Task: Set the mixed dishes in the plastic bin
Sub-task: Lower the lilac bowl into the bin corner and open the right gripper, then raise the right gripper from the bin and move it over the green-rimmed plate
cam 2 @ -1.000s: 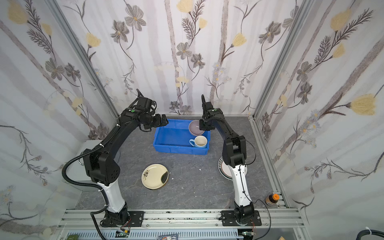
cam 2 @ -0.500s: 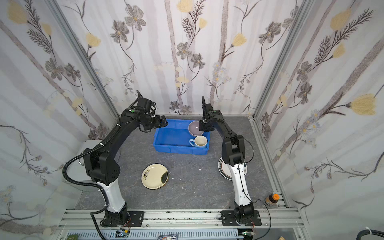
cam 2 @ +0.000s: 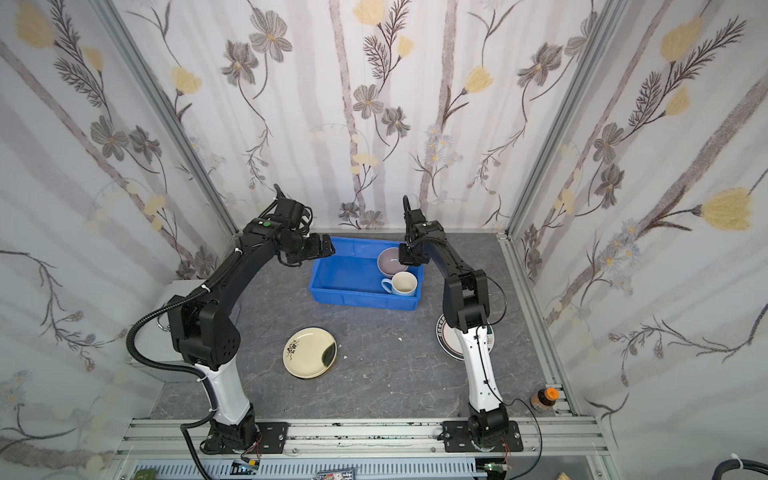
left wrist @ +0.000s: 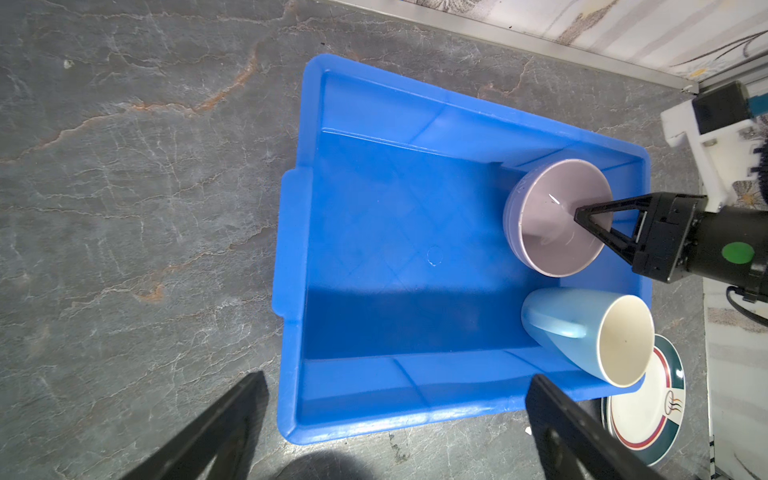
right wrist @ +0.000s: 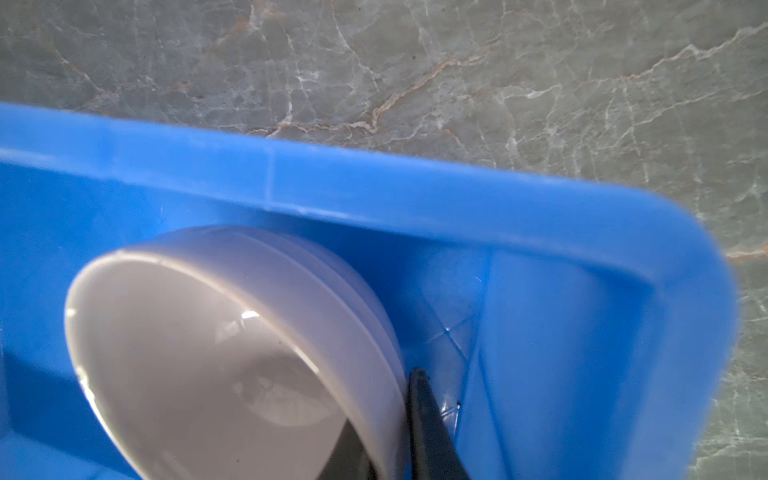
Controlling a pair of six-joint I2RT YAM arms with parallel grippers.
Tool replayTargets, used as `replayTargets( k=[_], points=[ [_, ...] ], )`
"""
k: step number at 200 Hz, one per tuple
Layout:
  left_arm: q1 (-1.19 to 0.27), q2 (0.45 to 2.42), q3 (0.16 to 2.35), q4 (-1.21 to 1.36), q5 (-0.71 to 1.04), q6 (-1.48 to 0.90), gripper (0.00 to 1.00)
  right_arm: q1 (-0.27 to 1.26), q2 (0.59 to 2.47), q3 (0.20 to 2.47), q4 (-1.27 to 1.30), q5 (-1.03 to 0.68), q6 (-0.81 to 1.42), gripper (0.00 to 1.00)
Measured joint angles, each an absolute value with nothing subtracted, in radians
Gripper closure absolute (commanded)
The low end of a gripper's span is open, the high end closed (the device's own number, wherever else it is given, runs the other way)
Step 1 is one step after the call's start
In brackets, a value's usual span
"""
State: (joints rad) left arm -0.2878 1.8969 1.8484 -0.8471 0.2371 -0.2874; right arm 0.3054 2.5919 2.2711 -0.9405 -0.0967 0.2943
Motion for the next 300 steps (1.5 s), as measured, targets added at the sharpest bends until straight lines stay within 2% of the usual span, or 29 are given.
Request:
replayTargets(
  k=[12,29,101,122,148,190,239,267,300],
  points=[
    [-0.286,1.897,1.846,-0.849,0.237,-0.287,0.0,0.305,2.593,2.271,-0.947,-0.096,0.294,0.83],
    [-0.282,1.897,1.838,-0.849,0.237,-0.287,0.0,0.307,2.597,2.271,-0.949,-0.092,0.295,0.74],
    [-0.276,1.895,1.814,-0.856,0.245,-0.287,0.0,0.31,2.585,2.272,-0.945,-0.104,0.294,0.54],
    [-0.276,1.895,1.814,-0.856,0.257,-0.287,0.0,0.308,2.557,2.272,-0.941,-0.105,0.295,0.52],
    [-0.276,1.901,1.827,-0.856,0.278,-0.287,0.0,0.306,2.51,2.272,-0.931,-0.105,0.305,0.39],
    [-0.276,1.929,1.853,-0.853,0.312,-0.289,0.0,0.301,2.415,2.257,-0.931,-0.123,0.305,0.39],
    [-0.313,1.954,1.878,-0.829,0.353,-0.321,0.0,0.299,2.171,2.025,-0.934,-0.07,0.302,0.37],
    [-0.373,2.047,1.994,-0.834,0.366,-0.325,0.0,0.292,1.999,1.82,-0.925,-0.017,0.301,0.35],
    [-0.443,2.242,2.255,-0.883,0.363,-0.326,0.02,0.287,1.809,1.573,-0.886,0.015,0.316,0.34]
  ],
)
